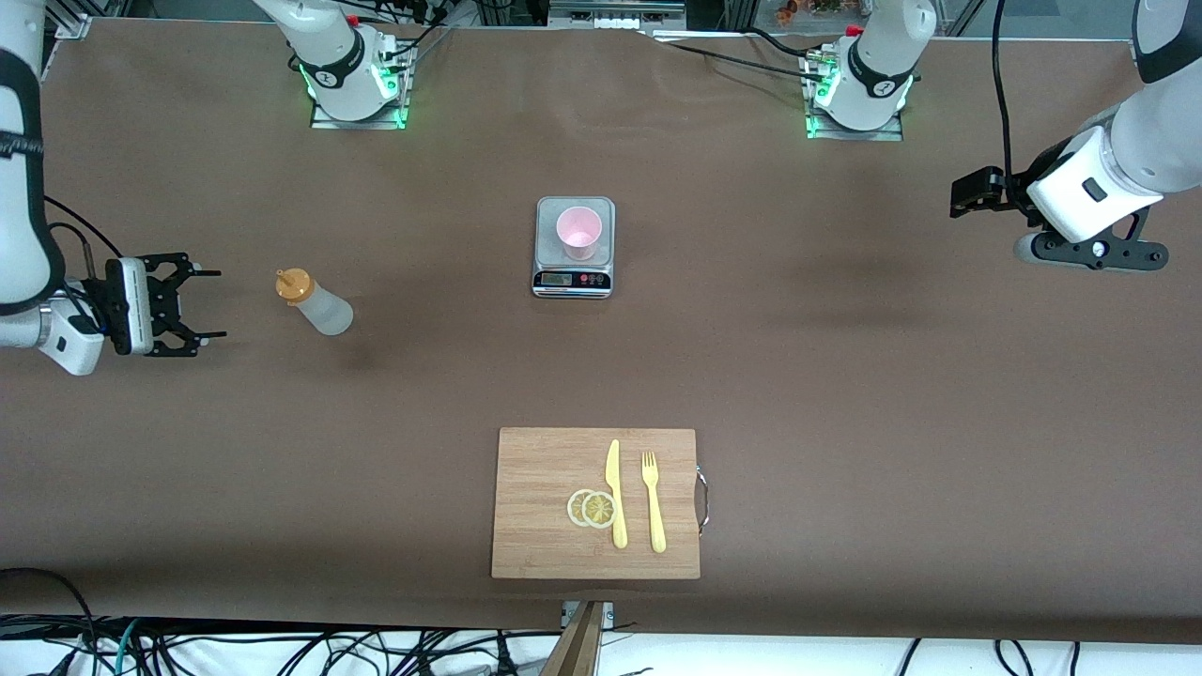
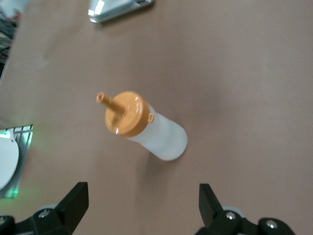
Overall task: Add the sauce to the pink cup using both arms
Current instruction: 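Lower the bottle onto the table and open the right gripper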
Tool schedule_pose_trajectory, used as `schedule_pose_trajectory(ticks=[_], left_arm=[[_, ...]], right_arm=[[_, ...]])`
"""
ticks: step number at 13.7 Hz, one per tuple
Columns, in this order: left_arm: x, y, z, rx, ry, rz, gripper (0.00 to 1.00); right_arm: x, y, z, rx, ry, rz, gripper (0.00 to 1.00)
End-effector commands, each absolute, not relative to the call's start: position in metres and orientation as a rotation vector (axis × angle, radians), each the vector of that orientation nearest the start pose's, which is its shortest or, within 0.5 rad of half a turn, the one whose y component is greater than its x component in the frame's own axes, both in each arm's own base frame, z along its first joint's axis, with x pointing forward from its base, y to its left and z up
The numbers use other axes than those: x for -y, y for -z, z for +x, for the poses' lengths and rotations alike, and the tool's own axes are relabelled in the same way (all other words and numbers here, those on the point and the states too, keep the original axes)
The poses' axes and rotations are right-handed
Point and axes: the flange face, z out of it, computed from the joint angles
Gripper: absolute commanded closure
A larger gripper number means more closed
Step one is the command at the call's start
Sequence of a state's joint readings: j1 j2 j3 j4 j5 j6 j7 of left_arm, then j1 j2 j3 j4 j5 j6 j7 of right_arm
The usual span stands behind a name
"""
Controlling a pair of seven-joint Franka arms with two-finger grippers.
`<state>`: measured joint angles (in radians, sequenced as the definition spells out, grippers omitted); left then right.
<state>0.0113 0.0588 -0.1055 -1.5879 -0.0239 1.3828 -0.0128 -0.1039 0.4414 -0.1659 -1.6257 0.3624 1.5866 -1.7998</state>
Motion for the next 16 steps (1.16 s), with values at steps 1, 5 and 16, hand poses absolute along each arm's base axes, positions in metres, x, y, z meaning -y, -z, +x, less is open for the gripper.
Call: schedule_pose_trajectory(ticks=[1, 5, 16], left_arm=[[0.054, -0.575, 0.548, -0.165, -0.398, -3.121, 0.0], [0.054, -0.576, 0.552, -0.163, -0.393, -3.123, 0.0], [0.054, -0.575, 0.552, -0.163, -0.396, -3.123, 0.0]], right_arm=[[0.079, -0.401, 0.602, 1.626, -0.144, -2.252, 0.0], [0.016, -0.448, 0.601, 1.343, -0.293, -2.697, 0.0], [-0.034, -0.539, 0.569, -0.059, -0.17, -3.158, 0.0]])
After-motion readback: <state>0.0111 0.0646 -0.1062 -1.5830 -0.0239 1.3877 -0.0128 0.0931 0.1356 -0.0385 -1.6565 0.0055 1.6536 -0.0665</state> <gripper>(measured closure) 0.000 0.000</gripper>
